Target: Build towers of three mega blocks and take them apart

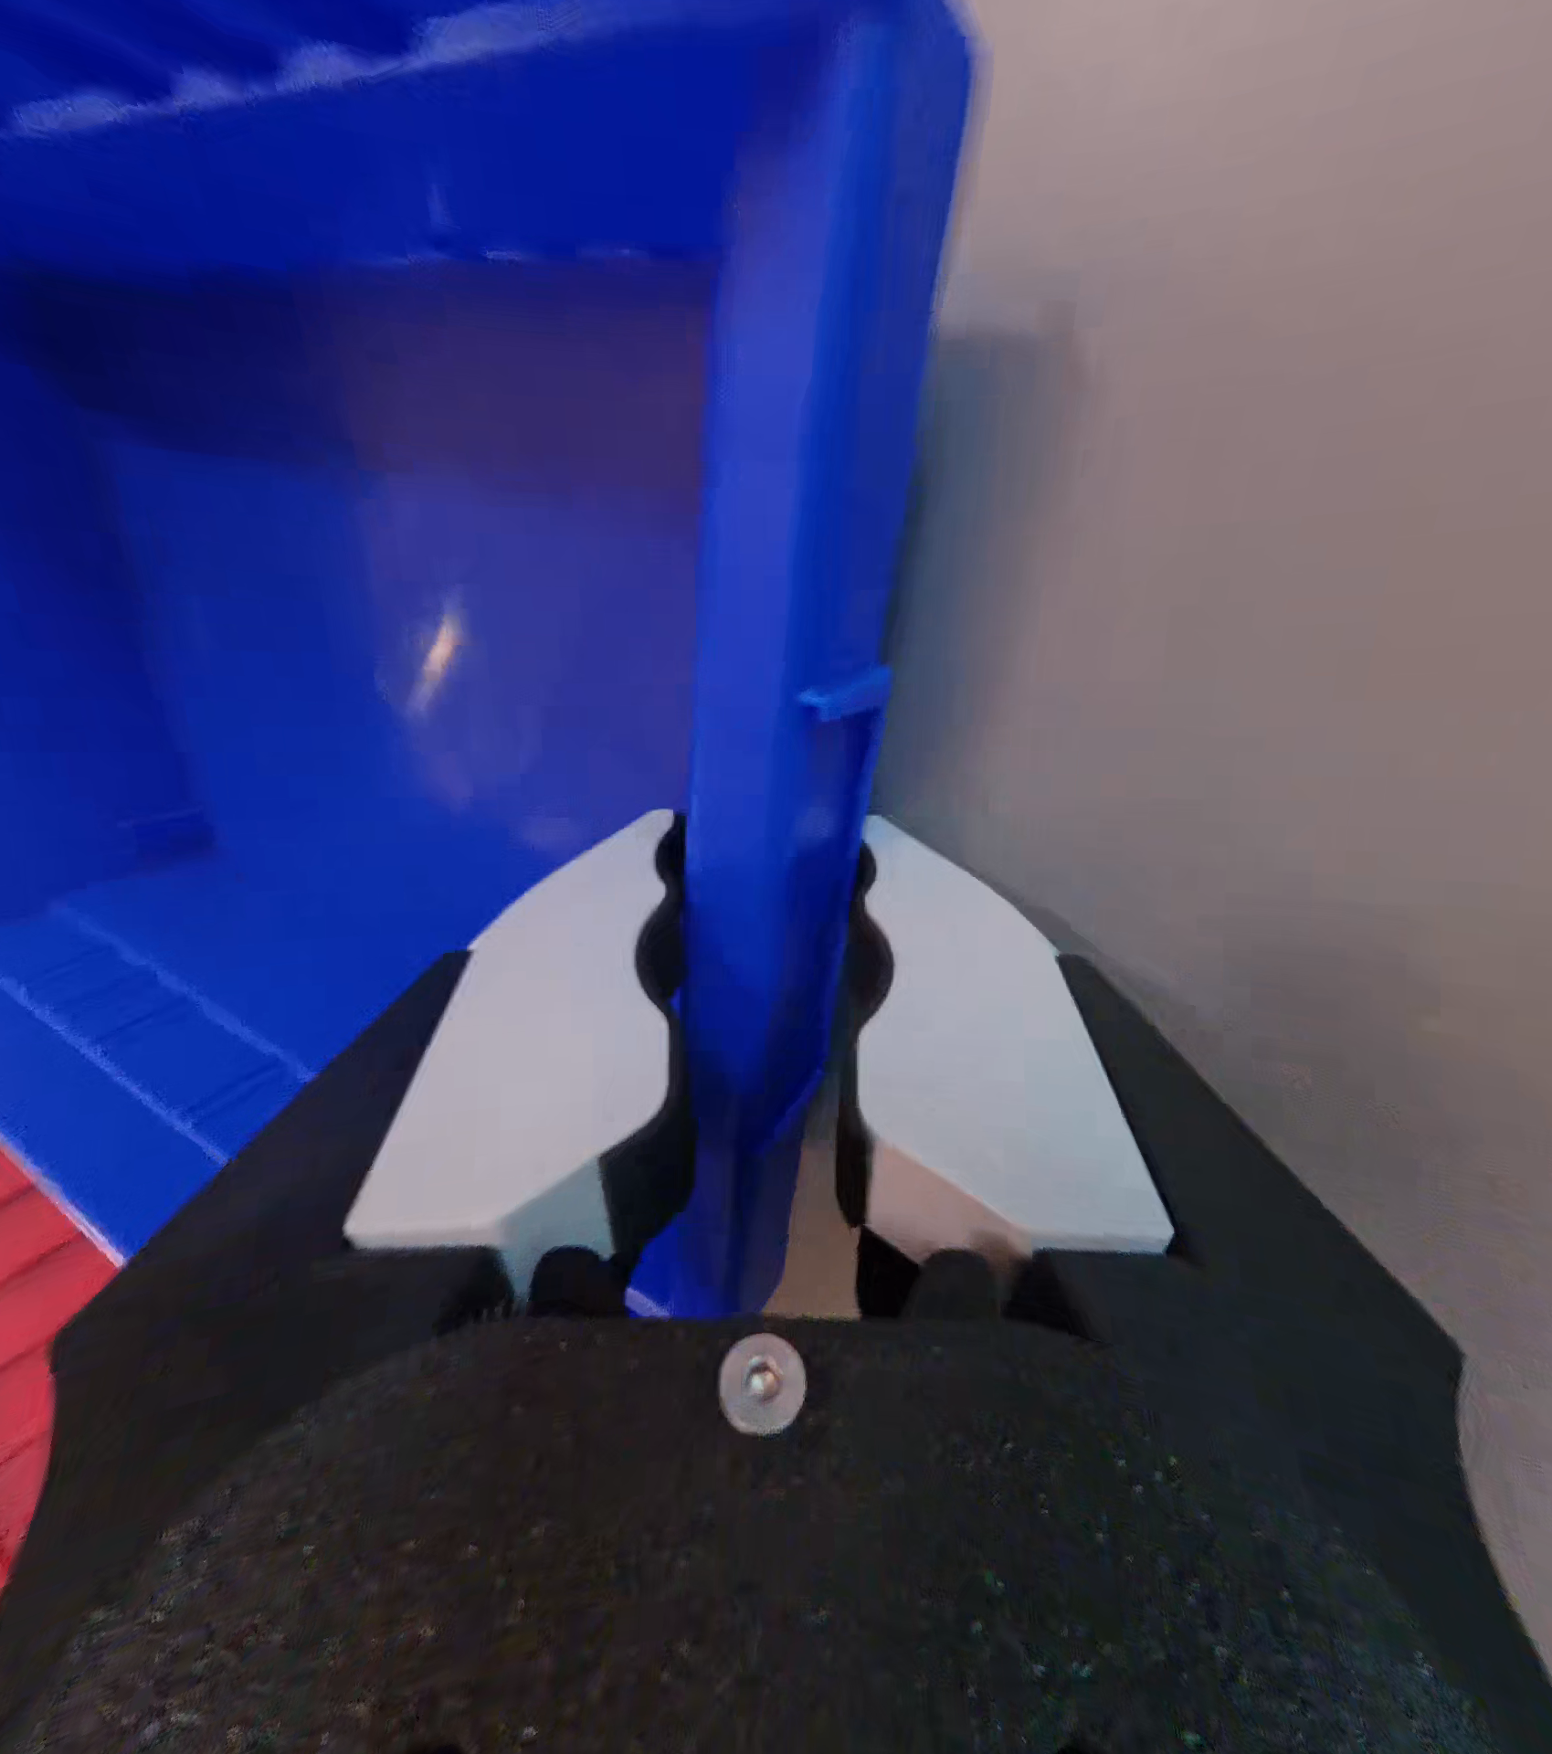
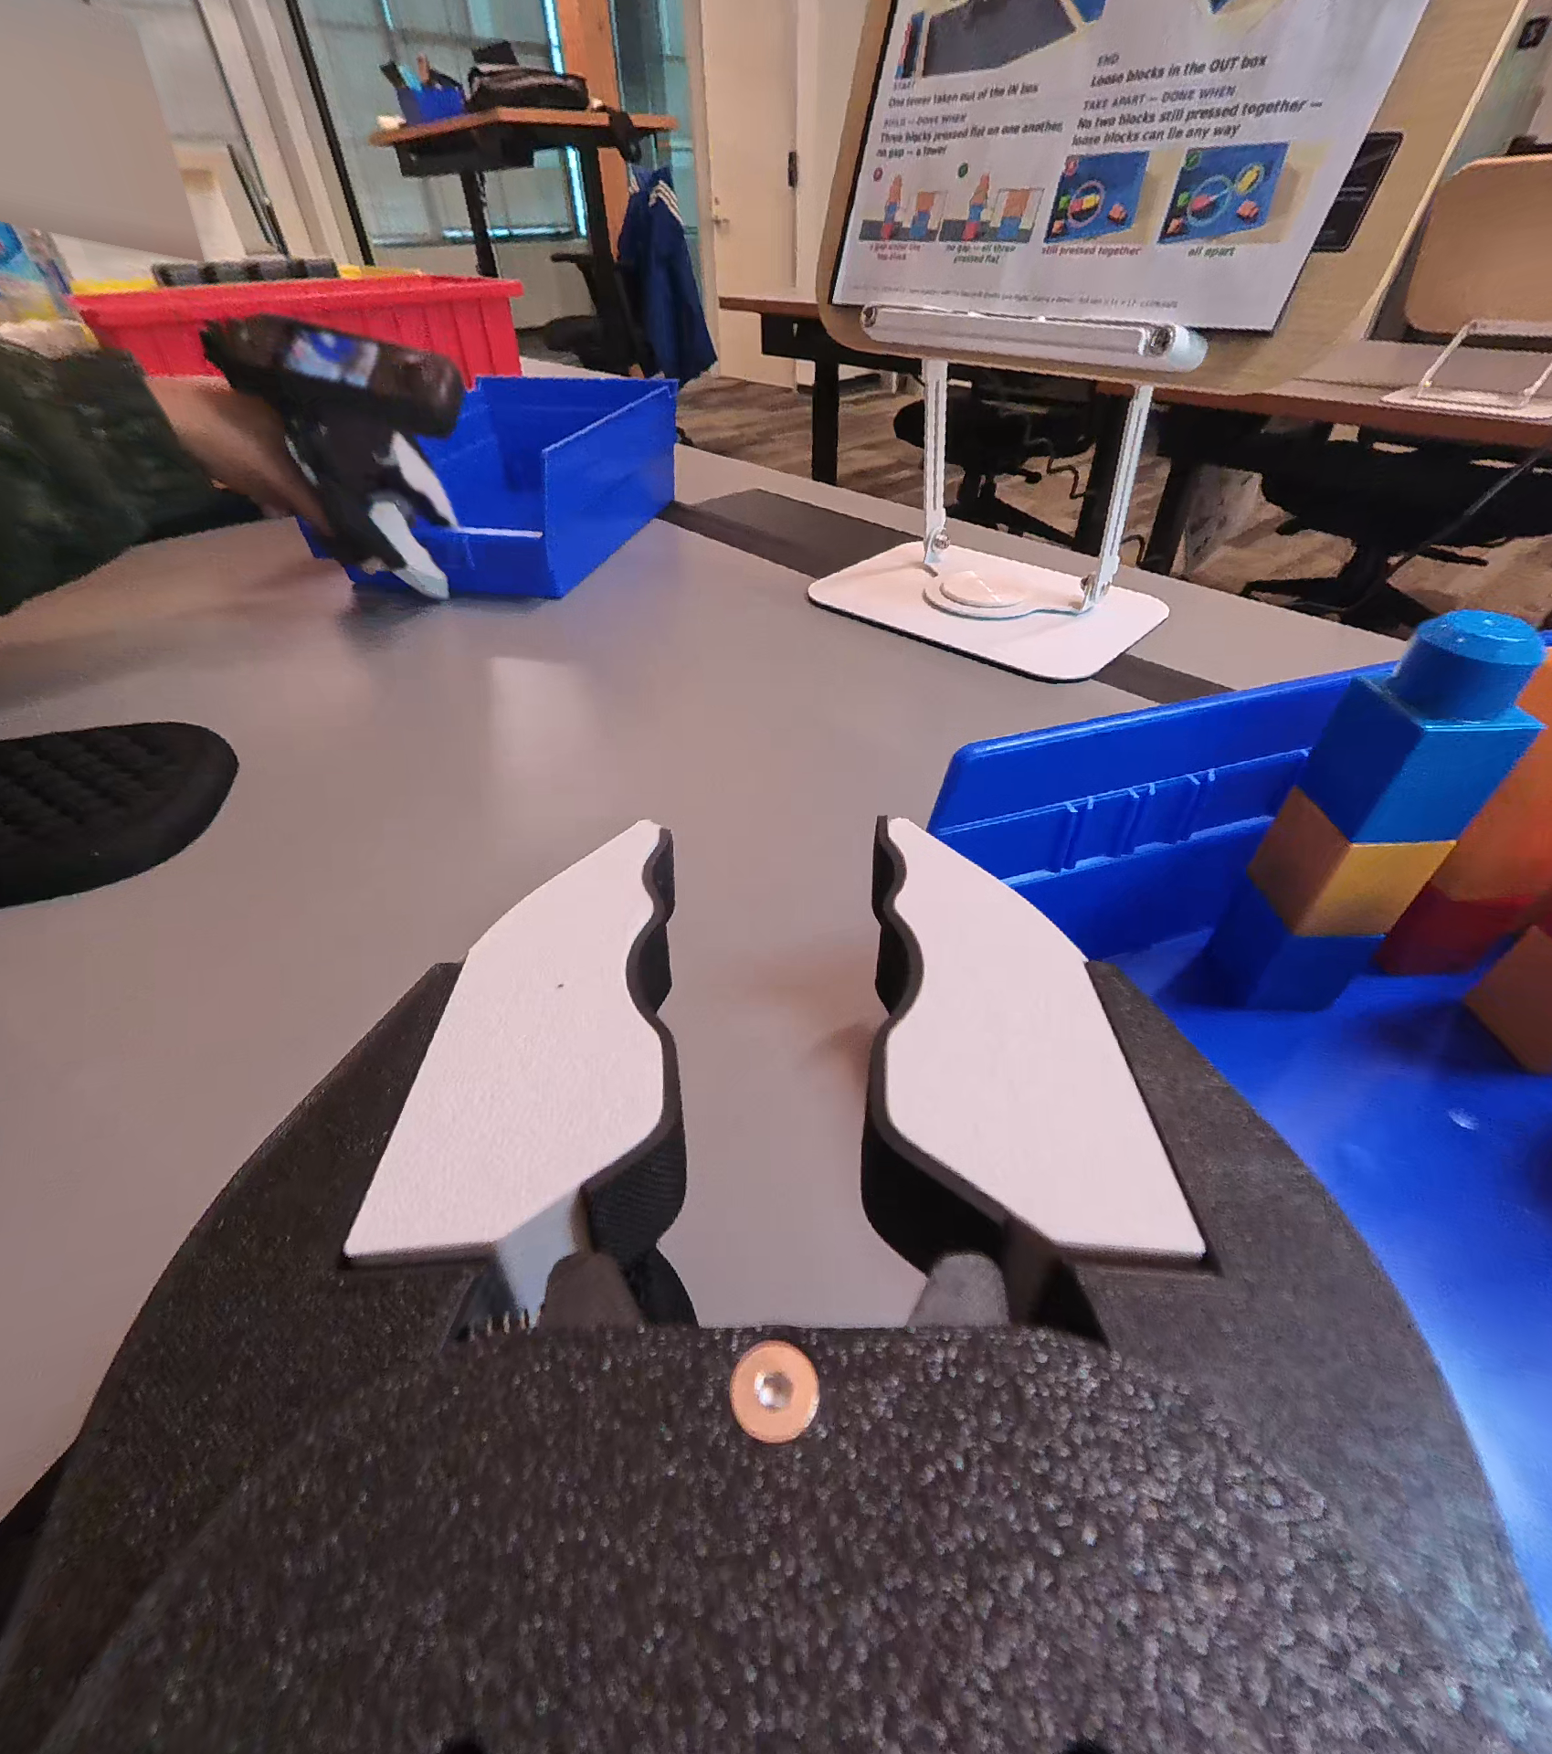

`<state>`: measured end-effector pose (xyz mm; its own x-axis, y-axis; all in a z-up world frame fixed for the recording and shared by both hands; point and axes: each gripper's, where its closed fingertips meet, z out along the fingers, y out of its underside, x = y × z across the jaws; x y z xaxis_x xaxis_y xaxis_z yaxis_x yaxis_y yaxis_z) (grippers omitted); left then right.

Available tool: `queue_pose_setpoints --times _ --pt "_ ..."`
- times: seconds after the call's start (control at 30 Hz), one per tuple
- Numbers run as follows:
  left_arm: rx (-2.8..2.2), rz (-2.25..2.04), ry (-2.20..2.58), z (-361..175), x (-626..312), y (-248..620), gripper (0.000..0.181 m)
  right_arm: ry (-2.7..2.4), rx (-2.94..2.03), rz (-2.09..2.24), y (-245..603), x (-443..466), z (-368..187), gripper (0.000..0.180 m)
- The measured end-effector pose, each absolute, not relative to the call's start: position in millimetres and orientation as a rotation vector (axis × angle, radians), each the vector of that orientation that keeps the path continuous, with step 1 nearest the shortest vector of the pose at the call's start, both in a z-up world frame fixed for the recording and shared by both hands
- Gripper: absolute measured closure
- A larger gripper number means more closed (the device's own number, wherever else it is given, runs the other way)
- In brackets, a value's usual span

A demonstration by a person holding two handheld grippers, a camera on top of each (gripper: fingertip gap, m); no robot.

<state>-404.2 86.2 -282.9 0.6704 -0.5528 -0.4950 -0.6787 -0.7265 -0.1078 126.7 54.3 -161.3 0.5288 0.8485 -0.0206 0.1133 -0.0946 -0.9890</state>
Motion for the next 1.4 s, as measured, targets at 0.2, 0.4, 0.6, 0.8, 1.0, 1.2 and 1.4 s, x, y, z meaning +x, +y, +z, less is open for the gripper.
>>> queue_pose_setpoints --times 0.2,0.4,0.6,0.8,1.0,1.2,1.4 --pt "-2.468 0.751 1.177 -280 -377 75 0.151 -0.813 -1.567 0.785 52 136 -163 0.142" --pt "-2.254 0.510 1.430 -281 -265 18 0.151 -0.810 -1.565 0.802 51 134 -162 0.143" --pt "-2.012 0.345 1.625 -280 -145 -18 0.151 -0.847 -1.547 0.814 47 121 -156 0.144" --pt "-1.994 0.368 1.610 -280 -86 24 0.151 -0.945 -1.630 0.615 45 128 -164 0.143" --pt "-1.961 0.368 1.643 -281 -77 67 0.151 -1.110 -1.810 0.279 61 160 -198 0.124" --pt "-1.886 0.326 1.704 -280 -74 70 0.151 -1.332 -1.974 -0.023 94 176 -233 0.107" --pt "-1.784 0.352 1.642 -267 -75 64 0.149 -1.630 -2.190 -0.242 117 199 -282 0.127"
